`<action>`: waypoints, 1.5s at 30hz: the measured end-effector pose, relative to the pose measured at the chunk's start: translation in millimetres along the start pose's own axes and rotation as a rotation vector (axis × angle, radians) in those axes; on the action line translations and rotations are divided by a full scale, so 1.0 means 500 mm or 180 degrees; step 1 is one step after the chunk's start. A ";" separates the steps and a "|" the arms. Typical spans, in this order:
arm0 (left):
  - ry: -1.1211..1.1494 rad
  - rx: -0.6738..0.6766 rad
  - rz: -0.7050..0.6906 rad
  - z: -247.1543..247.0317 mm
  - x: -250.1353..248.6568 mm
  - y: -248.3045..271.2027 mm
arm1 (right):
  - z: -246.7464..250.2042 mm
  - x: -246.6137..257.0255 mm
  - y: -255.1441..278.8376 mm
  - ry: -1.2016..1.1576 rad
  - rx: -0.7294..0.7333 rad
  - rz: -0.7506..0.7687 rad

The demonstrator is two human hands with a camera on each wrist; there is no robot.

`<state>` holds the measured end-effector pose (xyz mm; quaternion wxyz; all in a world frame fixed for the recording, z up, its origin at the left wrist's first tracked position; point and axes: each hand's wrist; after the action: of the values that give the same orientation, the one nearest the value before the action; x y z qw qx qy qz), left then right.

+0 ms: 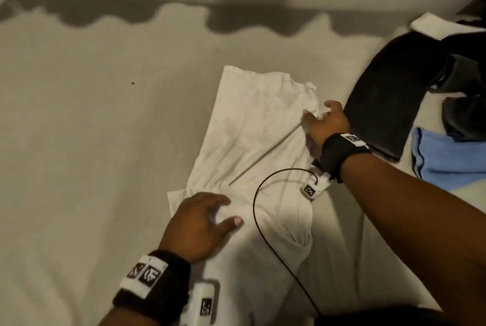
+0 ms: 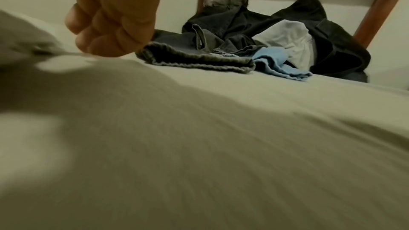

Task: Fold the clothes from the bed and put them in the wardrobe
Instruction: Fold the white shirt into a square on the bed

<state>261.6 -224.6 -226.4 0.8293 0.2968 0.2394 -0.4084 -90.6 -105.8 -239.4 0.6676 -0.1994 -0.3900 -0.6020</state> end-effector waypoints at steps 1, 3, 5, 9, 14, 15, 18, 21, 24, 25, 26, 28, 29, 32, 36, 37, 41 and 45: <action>0.0032 -0.0138 -0.0041 0.010 -0.004 0.000 | -0.005 -0.003 0.048 -0.0109 0.0108 0.0099; 0.0087 -0.0393 -0.0042 0.026 -0.012 0.015 | -0.001 -0.030 0.175 -0.0328 0.0408 0.0159; 0.0208 -0.0578 0.0179 0.034 -0.008 0.043 | 0.019 -0.088 0.307 -0.0164 0.0771 0.0035; 0.0052 -0.0631 0.0640 0.011 0.039 0.131 | 0.062 -0.167 0.513 0.0335 0.1012 -0.0159; -0.0235 -0.0371 0.0992 -0.030 0.098 0.262 | 0.071 -0.168 0.544 0.0578 0.1079 -0.0367; -0.0324 -0.0294 0.0997 -0.032 0.104 0.280 | 0.078 -0.169 0.548 0.0560 0.1125 -0.0301; -0.0405 -0.0230 0.1041 -0.035 0.122 0.308 | 0.084 -0.179 0.555 0.0583 0.1119 -0.0148; -0.0429 -0.0141 0.1292 -0.035 0.131 0.332 | 0.106 -0.182 0.544 0.0934 0.1034 -0.0291; -0.0435 -0.0172 0.1427 -0.028 0.139 0.344 | 0.136 -0.208 0.539 0.1235 0.0883 -0.0457; -0.0377 -0.0230 0.1453 -0.026 0.141 0.345 | 0.142 -0.216 0.542 0.1266 0.0885 -0.0469; -0.0316 -0.0258 0.1479 -0.025 0.145 0.344 | 0.141 -0.219 0.545 0.1263 0.0921 -0.0497; -0.0220 -0.0265 0.1502 -0.026 0.151 0.344 | 0.131 -0.213 0.556 0.1123 0.0988 -0.0471; -0.0171 -0.0249 0.1516 -0.028 0.152 0.344 | 0.125 -0.210 0.560 0.1016 0.1037 -0.0468; 0.0010 -0.0196 0.1617 -0.040 0.147 0.349 | 0.112 -0.209 0.565 0.1038 0.1182 -0.0533; -0.0422 0.0010 0.1505 -0.046 0.144 0.362 | 0.135 -0.218 0.546 0.1172 0.0926 -0.0545; -0.0412 -0.0017 0.1494 -0.044 0.146 0.365 | 0.143 -0.219 0.545 0.1126 0.0857 -0.0540; -0.0379 0.0035 0.1498 -0.036 0.150 0.368 | 0.135 -0.214 0.560 0.1114 0.0853 -0.0508; -0.0360 0.0022 0.1473 -0.038 0.153 0.371 | 0.113 -0.210 0.572 0.0848 0.1053 -0.0392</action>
<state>452.9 -161.7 -233.9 0.9119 0.3232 0.1167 -0.2243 170.7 59.9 -226.4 0.6989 0.0183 -0.4032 -0.5905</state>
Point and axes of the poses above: each hand's wrist, its own y-axis away from the middle knuckle, its own z-axis out of the back of the hand, x = y × z, and after that the axes turned 3 degrees about -y, right-handed
